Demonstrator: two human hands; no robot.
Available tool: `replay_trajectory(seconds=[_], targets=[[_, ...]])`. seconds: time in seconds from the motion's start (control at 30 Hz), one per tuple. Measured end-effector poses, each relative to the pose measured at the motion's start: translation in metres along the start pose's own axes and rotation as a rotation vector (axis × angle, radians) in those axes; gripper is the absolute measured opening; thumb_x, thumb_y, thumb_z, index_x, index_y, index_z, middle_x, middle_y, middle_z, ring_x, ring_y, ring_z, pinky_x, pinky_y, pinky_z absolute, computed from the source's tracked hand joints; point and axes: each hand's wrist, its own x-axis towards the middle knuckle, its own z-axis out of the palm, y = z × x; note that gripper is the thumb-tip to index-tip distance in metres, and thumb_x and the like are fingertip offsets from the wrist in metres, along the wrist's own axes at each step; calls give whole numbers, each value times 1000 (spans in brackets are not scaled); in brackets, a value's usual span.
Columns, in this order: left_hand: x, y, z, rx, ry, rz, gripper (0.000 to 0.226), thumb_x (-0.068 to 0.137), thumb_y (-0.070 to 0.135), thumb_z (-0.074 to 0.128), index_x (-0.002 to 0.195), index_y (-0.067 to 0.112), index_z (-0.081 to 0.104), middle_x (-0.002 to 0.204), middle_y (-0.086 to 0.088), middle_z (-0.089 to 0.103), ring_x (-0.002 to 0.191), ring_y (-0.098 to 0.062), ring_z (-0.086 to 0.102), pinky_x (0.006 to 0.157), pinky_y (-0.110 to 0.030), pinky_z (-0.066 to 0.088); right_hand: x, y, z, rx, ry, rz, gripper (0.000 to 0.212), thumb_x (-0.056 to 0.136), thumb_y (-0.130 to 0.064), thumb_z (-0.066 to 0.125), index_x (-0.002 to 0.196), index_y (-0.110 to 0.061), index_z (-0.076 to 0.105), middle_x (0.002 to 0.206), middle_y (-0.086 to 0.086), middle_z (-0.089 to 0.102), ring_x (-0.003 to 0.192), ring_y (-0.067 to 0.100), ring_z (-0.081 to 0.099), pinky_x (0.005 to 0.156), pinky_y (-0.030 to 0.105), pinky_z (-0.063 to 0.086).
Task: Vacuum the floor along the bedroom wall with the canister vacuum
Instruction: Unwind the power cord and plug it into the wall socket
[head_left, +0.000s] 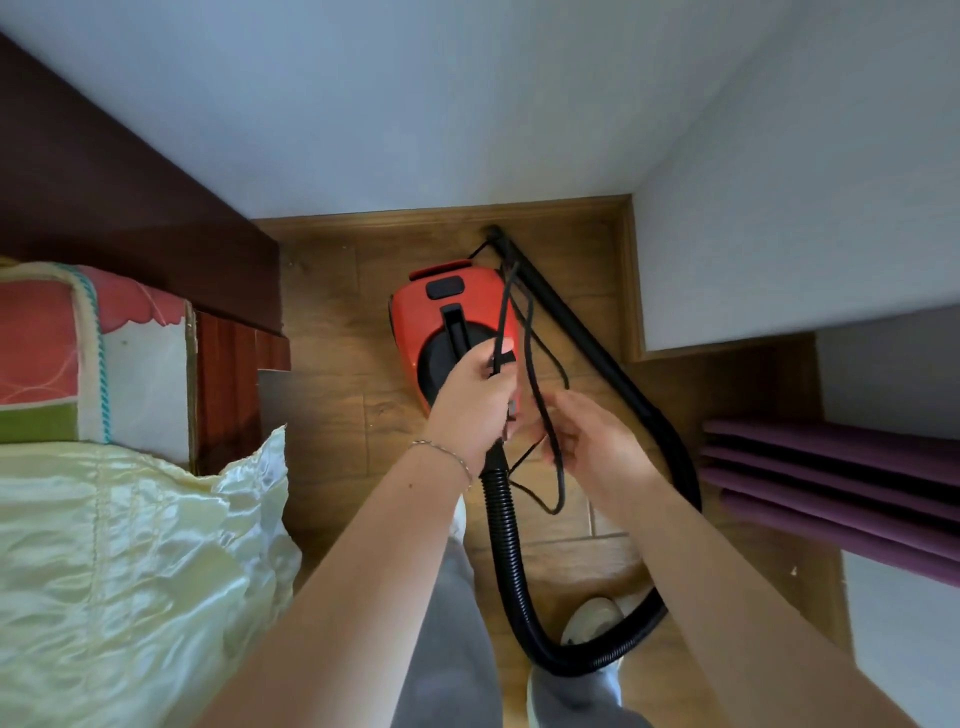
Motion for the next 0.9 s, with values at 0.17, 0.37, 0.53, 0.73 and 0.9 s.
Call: replay_trajectory(seconds=[0.17, 0.37, 0.53, 0.73, 0.9], targets=[[-38, 7, 7, -153, -23, -42, 30, 96, -1, 41, 88, 24, 56, 91, -9, 50, 71, -17, 50, 64, -32, 43, -31, -9, -51, -338, 319, -81, 22, 97, -16, 46, 112, -18, 62, 72, -6, 55, 66, 9, 49, 65, 23, 41], [-75, 7, 30, -416, -8, -87, 36, 92, -4, 37, 105, 17, 63, 96, -9, 63, 78, -19, 63, 70, -37, 55, -69, -33, -74, -514, 270, -189, 45, 97, -18, 49, 138, -35, 40, 116, -4, 58, 83, 7, 59, 62, 11, 45], [-101, 21, 47, -561, -92, -110, 41, 88, -11, 32, 108, 6, 62, 112, -15, 66, 105, -26, 63, 91, -43, 49, -85, -49, -61, -555, 115, -198, 56, 94, -13, 52, 142, -34, 34, 142, 0, 44, 126, 14, 45, 92, 20, 37], [-108, 40, 47, -192, -145, 121, 35, 93, -6, 42, 121, 8, 55, 108, -8, 66, 111, -22, 60, 102, -42, 45, -112, -85, -29, -502, -102, -575, 58, 91, -1, 57, 132, -40, 46, 137, -13, 51, 127, -5, 43, 99, 9, 38], [-107, 64, 40, -135, -241, 220, 34, 99, 6, 37, 129, 18, 49, 116, 1, 66, 112, -12, 61, 101, -32, 45, -117, -118, -10, -264, -142, -502, 45, 93, -9, 55, 134, -26, 48, 121, -14, 61, 111, -6, 57, 86, 8, 45]])
